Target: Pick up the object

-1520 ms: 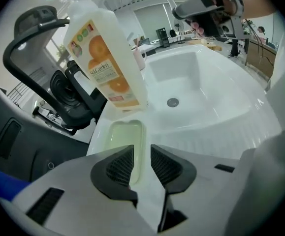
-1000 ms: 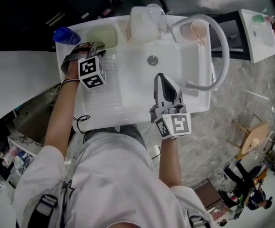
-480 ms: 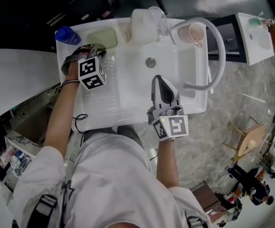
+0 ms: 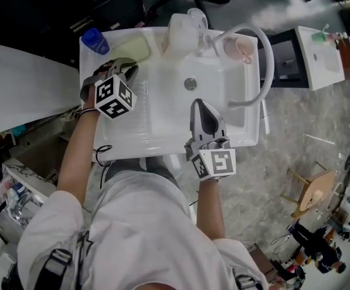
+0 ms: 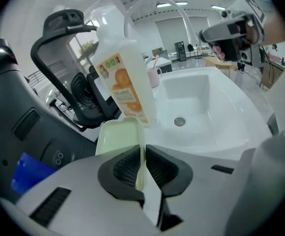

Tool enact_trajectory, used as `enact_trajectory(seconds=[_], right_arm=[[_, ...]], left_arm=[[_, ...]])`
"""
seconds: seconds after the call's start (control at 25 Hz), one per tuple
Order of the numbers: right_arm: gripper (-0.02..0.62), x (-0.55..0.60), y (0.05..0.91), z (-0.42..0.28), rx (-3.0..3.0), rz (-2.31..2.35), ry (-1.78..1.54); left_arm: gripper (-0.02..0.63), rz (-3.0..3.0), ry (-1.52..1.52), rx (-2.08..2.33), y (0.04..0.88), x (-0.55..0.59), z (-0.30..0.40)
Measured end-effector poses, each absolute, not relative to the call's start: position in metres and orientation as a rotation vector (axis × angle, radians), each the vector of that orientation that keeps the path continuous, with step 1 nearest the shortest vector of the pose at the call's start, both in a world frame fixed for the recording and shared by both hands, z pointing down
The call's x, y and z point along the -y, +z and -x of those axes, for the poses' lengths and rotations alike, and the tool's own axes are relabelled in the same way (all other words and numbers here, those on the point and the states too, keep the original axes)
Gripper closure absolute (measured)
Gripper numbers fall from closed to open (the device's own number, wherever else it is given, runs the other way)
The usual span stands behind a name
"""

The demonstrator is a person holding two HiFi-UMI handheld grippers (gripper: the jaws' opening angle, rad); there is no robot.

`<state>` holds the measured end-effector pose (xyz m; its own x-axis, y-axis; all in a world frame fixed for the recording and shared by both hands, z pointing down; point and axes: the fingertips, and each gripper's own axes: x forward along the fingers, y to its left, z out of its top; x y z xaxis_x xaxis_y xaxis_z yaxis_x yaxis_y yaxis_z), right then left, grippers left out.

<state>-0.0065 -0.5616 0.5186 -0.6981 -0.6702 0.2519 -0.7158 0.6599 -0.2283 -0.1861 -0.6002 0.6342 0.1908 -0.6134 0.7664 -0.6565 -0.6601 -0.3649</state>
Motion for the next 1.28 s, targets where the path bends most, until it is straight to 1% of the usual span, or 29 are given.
enact_trajectory(seconds=[0.24,0.56,0.8,0.96,1.28], right_arm=[[0.589,0.543,0.495,-0.002,2.785,-1.099,0.411],[0.589,0.524,0.462,-0.022,2.832,-1.100,0.343],[0.591,0.513,0.441,-0.037,2.859,-1.110,0.326],[0.591,0.509,0.423,-0.046,2.883,-1.129,0.301],[0.591,0.503,0.399,-0.057,2.929,-1.131,0.245]], left_arm=[[0.558,-2.376,1.377,1.459,0.584,0.578,0.182],[0.560,-2.319,1.097,1.742,0.513,0.534,0.177],[0.561,-2.297,0.999,1.894,0.471,0.505,0.170],[0.563,-2.301,0.874,1.993,0.438,0.487,0.163],[0.565,-2.274,0.643,2.165,0.402,0.447,0.164]])
